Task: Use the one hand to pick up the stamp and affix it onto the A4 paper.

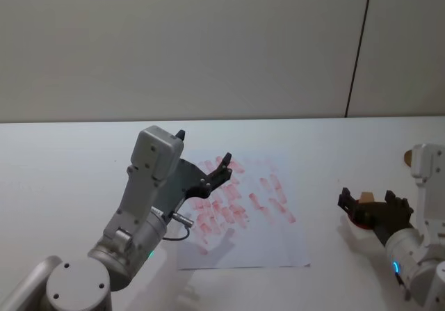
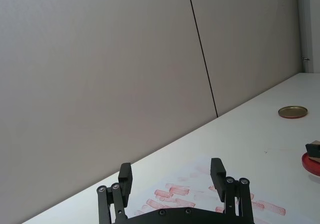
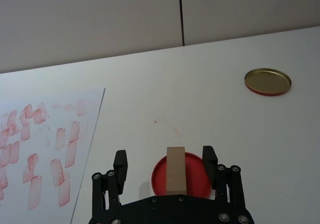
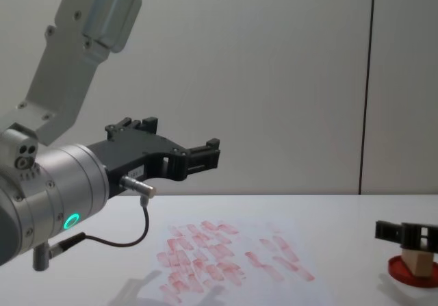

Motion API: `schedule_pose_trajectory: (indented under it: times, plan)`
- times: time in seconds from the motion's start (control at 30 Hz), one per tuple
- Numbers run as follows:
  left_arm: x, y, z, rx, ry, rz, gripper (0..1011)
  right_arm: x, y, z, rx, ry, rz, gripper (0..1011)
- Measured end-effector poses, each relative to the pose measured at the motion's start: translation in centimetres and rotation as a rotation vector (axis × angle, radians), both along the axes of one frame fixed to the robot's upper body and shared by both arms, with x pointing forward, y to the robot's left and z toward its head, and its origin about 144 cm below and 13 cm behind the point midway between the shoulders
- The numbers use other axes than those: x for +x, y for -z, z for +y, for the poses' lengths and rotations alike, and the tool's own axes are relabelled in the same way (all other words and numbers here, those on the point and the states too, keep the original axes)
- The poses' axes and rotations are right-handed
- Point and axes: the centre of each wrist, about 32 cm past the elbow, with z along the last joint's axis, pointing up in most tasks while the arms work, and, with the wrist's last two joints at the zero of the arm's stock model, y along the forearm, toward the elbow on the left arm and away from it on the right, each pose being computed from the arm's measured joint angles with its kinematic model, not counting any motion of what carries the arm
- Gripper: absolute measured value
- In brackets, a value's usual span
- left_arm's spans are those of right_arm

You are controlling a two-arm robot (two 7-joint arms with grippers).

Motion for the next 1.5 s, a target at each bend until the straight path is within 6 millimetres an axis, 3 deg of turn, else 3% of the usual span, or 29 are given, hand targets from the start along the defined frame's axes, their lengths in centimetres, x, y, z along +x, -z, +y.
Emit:
schedule_pose_trajectory:
  times: [0.27, 0.8, 1.5]
  plan:
    - [0.0, 0.0, 0.0, 0.0, 0.0, 0.0, 993, 0.6, 0.3, 0.2, 0.007, 0.011, 0.034, 755]
    - [0.0, 0.0, 0.0, 0.0, 0.0, 0.0, 993, 1.1, 0.4, 0.8, 0.002, 0.033, 0.081, 232]
    - [0.0, 0.0, 0.0, 0.0, 0.0, 0.0, 993, 1.2, 0.3, 1.1, -0.012, 0.073, 0.133, 220]
